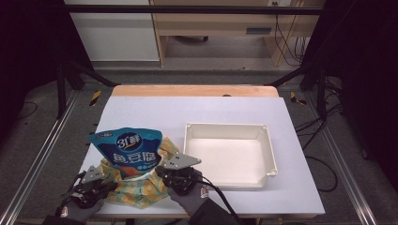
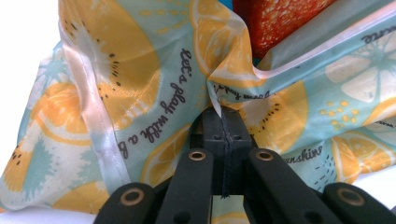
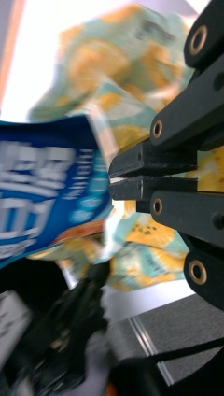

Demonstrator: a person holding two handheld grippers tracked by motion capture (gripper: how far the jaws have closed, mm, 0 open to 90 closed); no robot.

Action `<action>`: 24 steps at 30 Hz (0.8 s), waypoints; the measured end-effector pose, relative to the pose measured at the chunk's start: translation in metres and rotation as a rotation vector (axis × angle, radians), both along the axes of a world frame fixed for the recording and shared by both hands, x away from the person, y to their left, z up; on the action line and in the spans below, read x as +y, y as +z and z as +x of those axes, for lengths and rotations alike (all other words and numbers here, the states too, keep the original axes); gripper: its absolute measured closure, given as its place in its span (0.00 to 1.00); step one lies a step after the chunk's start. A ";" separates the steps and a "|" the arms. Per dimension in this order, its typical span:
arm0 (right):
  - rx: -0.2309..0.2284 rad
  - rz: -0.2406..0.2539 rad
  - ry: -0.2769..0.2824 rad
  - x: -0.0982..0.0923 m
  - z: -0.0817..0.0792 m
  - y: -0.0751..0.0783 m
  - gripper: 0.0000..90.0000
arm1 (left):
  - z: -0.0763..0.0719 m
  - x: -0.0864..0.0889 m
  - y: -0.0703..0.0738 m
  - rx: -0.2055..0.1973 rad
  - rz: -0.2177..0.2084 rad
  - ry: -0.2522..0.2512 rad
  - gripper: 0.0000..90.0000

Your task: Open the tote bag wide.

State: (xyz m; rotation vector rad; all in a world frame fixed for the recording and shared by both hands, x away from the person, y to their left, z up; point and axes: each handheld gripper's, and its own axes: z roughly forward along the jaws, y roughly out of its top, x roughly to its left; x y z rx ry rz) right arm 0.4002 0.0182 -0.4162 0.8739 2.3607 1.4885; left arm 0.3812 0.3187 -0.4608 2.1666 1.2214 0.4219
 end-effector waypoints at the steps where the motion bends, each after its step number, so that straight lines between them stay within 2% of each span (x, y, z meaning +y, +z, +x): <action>1: 0.003 -0.009 -0.001 0.000 0.000 -0.004 0.97 | 0.000 0.000 0.000 -0.004 -0.004 0.004 1.00; 2: 0.013 -0.030 -0.005 0.001 -0.002 -0.012 0.97 | 0.000 0.000 0.000 -0.005 -0.003 0.004 0.99; 18: 0.079 -0.071 -0.022 0.001 -0.009 -0.055 0.97 | -0.004 0.003 0.005 -0.047 -0.051 0.008 0.89; 24: 0.096 -0.105 -0.028 0.002 -0.009 -0.068 0.98 | -0.012 0.005 0.017 -0.123 -0.091 0.013 0.85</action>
